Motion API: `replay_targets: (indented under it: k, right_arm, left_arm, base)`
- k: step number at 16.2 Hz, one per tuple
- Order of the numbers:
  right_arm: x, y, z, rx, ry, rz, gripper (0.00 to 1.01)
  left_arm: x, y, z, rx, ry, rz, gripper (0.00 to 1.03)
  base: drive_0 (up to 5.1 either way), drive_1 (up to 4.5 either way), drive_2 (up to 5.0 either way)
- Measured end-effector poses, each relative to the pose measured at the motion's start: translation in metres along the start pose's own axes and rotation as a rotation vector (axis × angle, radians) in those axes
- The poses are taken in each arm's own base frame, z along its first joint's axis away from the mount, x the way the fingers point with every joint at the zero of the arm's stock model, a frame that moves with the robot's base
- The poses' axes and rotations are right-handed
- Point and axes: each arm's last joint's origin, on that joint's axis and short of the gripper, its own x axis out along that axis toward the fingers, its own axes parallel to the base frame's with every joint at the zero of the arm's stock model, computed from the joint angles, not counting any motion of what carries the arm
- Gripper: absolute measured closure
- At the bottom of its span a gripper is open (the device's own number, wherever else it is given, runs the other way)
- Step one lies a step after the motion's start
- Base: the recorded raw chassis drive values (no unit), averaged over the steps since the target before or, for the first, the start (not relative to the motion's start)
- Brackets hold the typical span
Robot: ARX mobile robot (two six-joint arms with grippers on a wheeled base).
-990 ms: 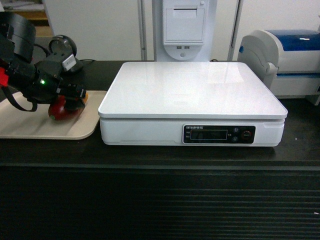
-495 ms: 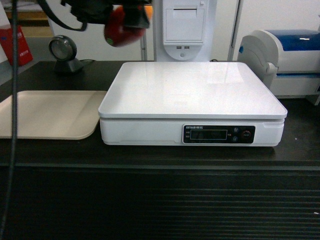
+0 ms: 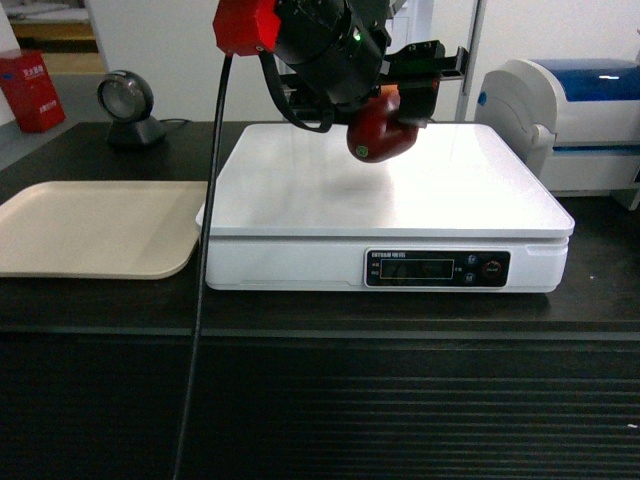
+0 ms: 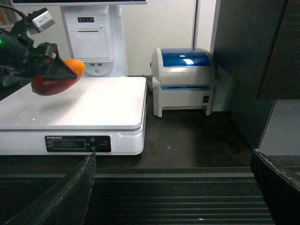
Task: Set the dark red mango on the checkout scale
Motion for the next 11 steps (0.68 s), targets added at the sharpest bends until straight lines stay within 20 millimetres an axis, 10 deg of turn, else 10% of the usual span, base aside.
replay_targets:
  k: [11]
  right_arm:
    - [0.000,0.000,0.000,0.000,0.000,0.000,0.03]
  left_arm:
    - [0.045,0.001,0.011,-0.181,0.078,0.183,0.40]
  base:
    - [0.0,0.00,0.0]
